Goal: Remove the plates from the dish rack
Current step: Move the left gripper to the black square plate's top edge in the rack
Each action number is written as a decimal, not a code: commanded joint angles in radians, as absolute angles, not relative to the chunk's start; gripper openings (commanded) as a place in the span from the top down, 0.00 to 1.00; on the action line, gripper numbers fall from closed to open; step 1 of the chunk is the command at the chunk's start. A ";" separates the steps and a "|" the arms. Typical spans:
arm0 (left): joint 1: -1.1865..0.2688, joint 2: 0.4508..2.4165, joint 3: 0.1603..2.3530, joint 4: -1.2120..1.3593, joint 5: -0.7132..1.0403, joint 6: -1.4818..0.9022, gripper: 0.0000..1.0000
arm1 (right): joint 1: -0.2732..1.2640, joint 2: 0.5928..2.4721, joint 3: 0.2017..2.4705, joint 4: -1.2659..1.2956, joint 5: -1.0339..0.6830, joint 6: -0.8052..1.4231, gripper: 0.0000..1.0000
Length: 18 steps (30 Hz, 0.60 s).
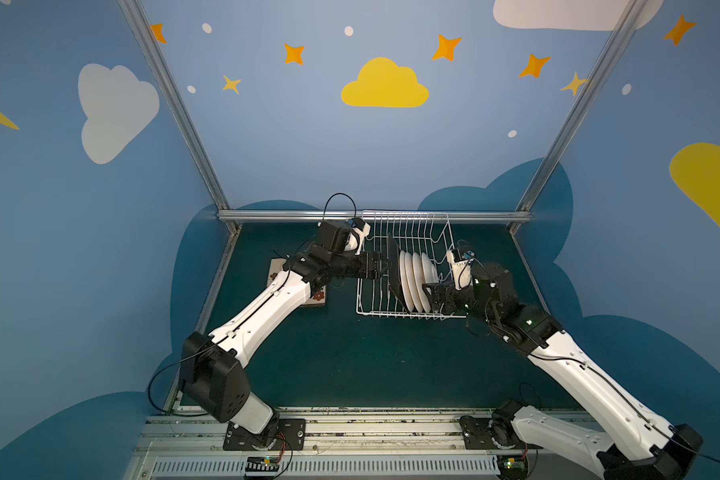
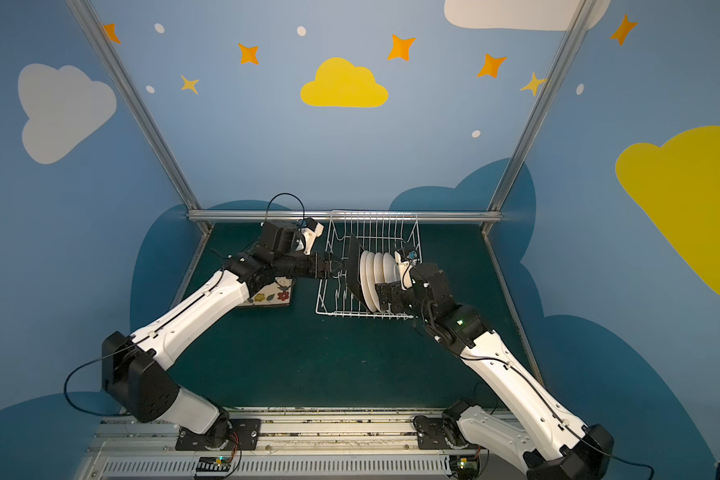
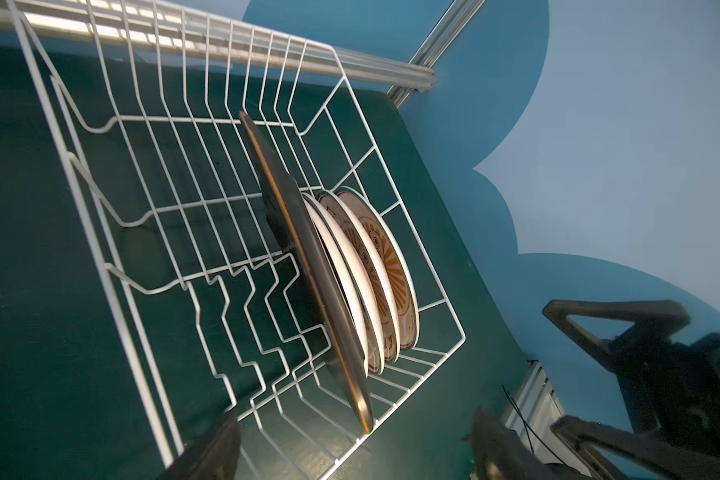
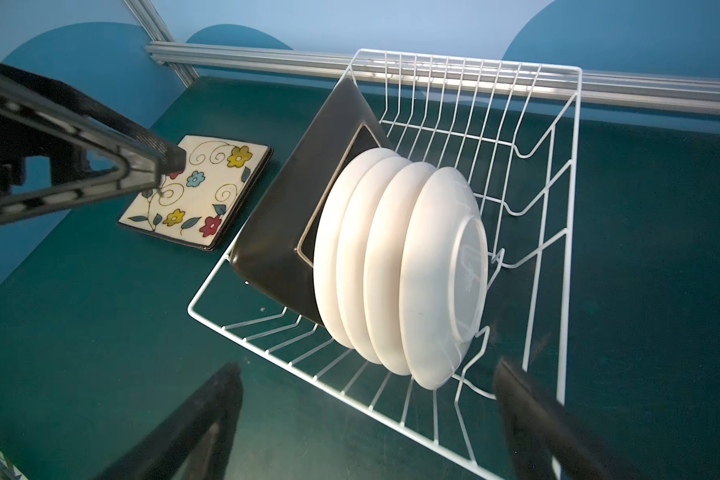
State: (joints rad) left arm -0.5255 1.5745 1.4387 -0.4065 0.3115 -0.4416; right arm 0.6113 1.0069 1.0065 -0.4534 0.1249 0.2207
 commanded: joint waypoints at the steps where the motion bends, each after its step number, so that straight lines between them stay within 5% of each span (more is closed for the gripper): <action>1: -0.541 1.626 1.494 -0.453 0.292 -0.454 0.22 | 0.593 0.976 0.986 -0.447 0.103 0.234 0.06; 18: -0.581 1.845 1.667 -0.607 0.155 -0.397 0.42 | 0.558 0.979 0.962 -0.417 0.048 0.238 0.06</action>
